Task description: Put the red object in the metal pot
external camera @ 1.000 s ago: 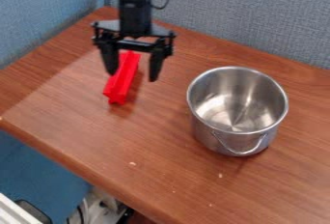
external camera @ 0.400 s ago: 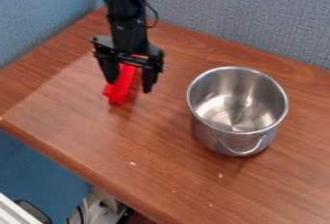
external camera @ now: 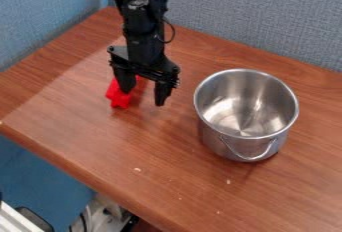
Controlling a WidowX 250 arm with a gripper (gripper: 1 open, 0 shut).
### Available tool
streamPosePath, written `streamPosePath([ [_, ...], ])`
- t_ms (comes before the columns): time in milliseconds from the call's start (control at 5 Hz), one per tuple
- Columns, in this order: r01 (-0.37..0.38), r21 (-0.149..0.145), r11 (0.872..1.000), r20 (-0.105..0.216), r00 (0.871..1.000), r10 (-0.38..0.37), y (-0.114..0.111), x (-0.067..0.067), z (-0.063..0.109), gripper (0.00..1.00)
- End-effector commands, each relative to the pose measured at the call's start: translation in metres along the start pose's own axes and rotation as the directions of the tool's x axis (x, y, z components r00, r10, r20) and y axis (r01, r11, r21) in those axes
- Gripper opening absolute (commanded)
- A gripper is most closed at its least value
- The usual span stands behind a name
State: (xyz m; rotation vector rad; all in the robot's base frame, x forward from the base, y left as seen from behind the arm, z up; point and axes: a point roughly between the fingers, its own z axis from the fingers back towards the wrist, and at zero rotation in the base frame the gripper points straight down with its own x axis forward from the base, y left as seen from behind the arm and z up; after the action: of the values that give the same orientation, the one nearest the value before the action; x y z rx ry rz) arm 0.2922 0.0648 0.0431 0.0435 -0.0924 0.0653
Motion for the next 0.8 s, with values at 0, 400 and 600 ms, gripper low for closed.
streamPosePath([
  [0,-0.037,0.021,0.999,0.011,0.999,0.037,0.001,0.005,0.013,1.0],
  [400,-0.124,0.048,0.991,0.008,0.992,0.124,0.002,0.009,0.032,1.0],
  [600,-0.185,0.065,0.981,0.011,0.983,0.184,0.007,0.01,0.037,1.0],
])
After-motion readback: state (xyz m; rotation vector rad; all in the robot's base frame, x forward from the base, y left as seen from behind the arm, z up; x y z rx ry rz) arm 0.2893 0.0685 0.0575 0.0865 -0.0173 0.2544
